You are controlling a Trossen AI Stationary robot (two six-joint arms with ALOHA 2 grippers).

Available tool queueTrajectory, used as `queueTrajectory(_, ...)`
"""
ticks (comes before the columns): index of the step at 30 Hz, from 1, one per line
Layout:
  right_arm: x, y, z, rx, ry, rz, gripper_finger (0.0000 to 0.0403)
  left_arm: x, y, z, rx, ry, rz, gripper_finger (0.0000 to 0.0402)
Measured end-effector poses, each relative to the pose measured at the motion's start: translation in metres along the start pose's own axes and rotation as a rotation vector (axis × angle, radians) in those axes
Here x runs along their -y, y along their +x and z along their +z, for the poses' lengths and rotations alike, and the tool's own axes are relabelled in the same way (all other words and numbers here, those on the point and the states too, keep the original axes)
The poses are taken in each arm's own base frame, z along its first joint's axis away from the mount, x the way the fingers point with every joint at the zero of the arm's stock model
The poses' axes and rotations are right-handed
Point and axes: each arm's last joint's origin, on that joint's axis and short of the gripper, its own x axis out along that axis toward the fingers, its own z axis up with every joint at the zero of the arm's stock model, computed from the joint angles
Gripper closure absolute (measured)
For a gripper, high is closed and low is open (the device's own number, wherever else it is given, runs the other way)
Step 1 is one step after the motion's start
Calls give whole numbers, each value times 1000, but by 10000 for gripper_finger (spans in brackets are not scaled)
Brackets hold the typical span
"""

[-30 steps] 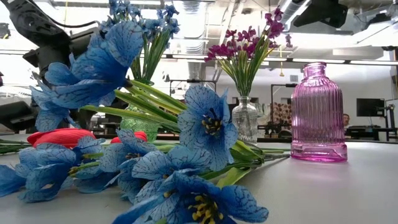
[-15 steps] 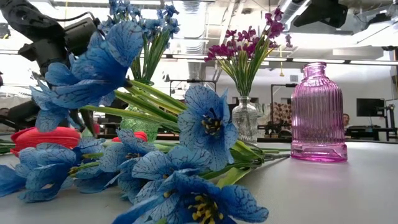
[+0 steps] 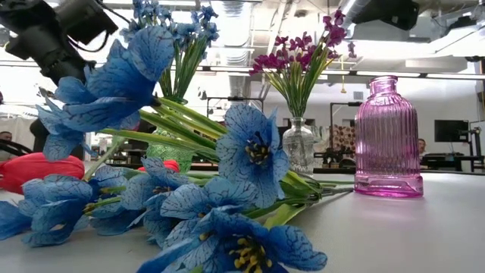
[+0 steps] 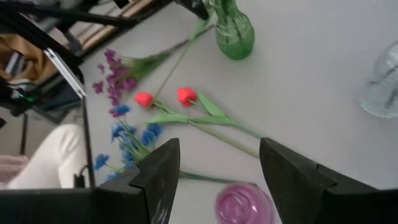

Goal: Sort flowers into vase by color
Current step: Put the top left pink tulip into the purple flower vase

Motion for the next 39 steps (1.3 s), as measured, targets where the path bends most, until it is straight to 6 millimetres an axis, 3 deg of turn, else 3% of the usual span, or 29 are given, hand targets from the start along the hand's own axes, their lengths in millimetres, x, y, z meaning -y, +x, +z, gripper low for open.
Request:
queueTrajectory(7, -3, 0, 3, 27, 15, 29, 154, 3, -18, -9, 72, 62, -86, 401)
queueTrajectory(21, -3, 0, 3, 28, 15, 28, 154, -13, -48, -17, 162, 192, -85, 401)
queueTrajectory(39, -9, -1, 9, 91, 49, 93, 154, -6, -78, -21, 198, 512, -362, 401)
